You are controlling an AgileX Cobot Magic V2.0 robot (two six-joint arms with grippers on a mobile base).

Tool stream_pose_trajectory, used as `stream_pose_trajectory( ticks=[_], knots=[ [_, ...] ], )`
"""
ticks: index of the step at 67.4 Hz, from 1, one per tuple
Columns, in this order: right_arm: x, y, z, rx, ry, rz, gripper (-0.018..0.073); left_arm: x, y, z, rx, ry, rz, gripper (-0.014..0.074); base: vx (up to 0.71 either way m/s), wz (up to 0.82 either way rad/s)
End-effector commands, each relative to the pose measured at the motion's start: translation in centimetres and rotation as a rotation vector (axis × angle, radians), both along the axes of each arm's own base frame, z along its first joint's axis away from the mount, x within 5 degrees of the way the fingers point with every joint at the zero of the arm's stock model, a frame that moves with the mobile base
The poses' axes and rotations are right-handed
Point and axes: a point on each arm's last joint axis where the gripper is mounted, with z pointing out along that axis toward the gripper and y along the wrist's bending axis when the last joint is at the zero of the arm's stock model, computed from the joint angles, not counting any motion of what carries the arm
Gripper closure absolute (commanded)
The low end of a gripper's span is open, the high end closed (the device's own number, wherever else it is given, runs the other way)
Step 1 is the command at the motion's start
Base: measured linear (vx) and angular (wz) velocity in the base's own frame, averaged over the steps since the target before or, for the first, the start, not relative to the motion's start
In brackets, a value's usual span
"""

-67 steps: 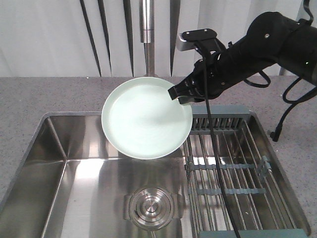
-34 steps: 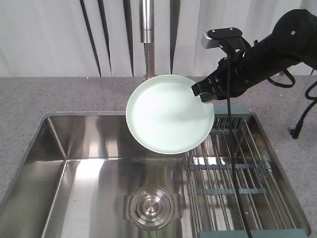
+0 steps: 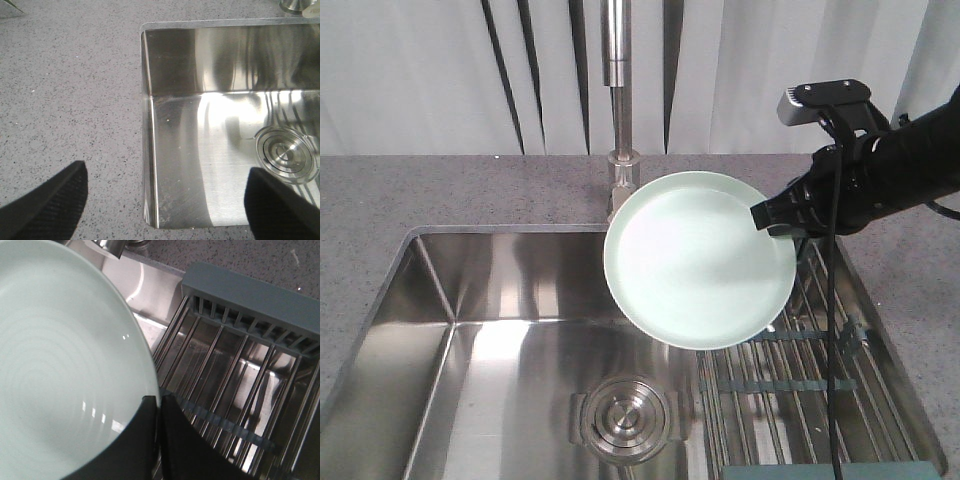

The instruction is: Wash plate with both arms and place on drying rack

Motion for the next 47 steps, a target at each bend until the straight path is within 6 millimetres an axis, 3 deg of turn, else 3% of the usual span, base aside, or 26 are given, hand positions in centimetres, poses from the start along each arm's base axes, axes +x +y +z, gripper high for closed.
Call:
stream_pose_trajectory(
  ticks=[1, 19, 47],
  knots=[
    [-1.2, -0.3, 2.0, 0.042, -0.099, -0.026, 0.0561, 0.3, 0.0, 1.1, -0.016, -0.07, 0.006, 0.001, 0.0, 0.0],
    [-3.7, 0.0, 0.9, 0.057, -0.071, -0.014, 0.0561, 0.3, 0.0, 1.1, -0.016, -0.07, 0.006, 0.001, 0.0, 0.0],
    [-5.3, 4.0, 0.7, 0.074, -0.057, 0.094, 0.0561, 0.3, 0.0, 1.1, -0.016, -0.07, 0.006, 0.001, 0.0, 0.0]
  ],
)
